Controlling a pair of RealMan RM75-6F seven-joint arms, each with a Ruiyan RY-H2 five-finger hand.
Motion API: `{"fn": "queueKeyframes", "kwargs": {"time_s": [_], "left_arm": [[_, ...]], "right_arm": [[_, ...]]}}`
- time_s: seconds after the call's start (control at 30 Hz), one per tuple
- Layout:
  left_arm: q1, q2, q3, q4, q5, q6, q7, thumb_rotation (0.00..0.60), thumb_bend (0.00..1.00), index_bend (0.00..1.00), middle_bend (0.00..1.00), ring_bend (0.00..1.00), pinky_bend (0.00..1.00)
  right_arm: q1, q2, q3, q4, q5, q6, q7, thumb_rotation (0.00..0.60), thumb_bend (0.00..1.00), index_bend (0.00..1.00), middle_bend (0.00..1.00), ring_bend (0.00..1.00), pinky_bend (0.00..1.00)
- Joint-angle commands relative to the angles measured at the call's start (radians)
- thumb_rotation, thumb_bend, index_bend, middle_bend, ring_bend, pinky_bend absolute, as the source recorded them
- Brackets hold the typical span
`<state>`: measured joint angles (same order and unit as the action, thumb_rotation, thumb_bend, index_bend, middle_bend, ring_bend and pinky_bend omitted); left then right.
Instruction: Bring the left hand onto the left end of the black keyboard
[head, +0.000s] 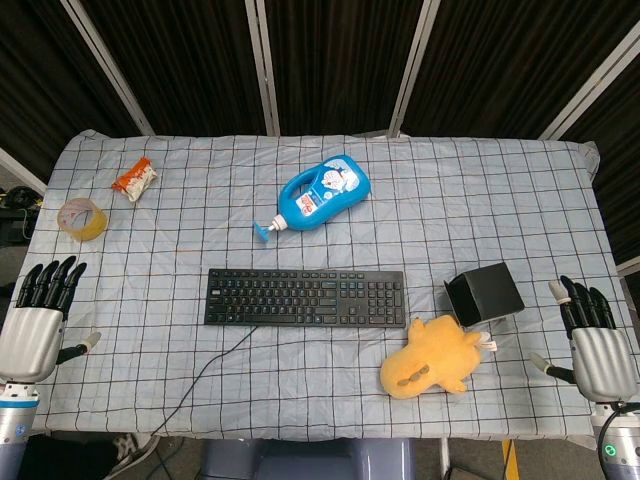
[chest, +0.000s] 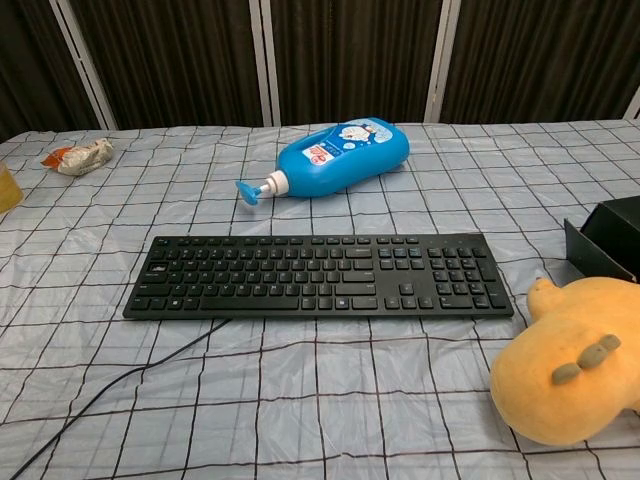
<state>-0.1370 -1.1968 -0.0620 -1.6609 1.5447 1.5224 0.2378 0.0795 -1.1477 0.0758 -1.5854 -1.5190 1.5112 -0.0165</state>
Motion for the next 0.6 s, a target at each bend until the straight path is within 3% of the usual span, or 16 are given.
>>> {"fn": "queueKeyframes", "kwargs": {"time_s": [0.03,0.6], "left_arm": [[0.000,0.000,0.001,0.000,0.001,-0.001,0.002,0.600,0.00,0.00,0.00,0.00,0.00],[-0.003,-0.001,0.006,-0.005,0.007,-0.008,0.008,0.600,0.00,0.00,0.00,0.00,0.00]], "right_arm": [[0.000,0.000,0.000,0.000,0.000,0.000,0.000,0.600,0.05,0.00,0.00,0.00,0.04],[-0.002,0.001,0.003,-0.007,0.008,-0.001,0.006,0.600,0.05,0.00,0.00,0.00,0.04]]}}
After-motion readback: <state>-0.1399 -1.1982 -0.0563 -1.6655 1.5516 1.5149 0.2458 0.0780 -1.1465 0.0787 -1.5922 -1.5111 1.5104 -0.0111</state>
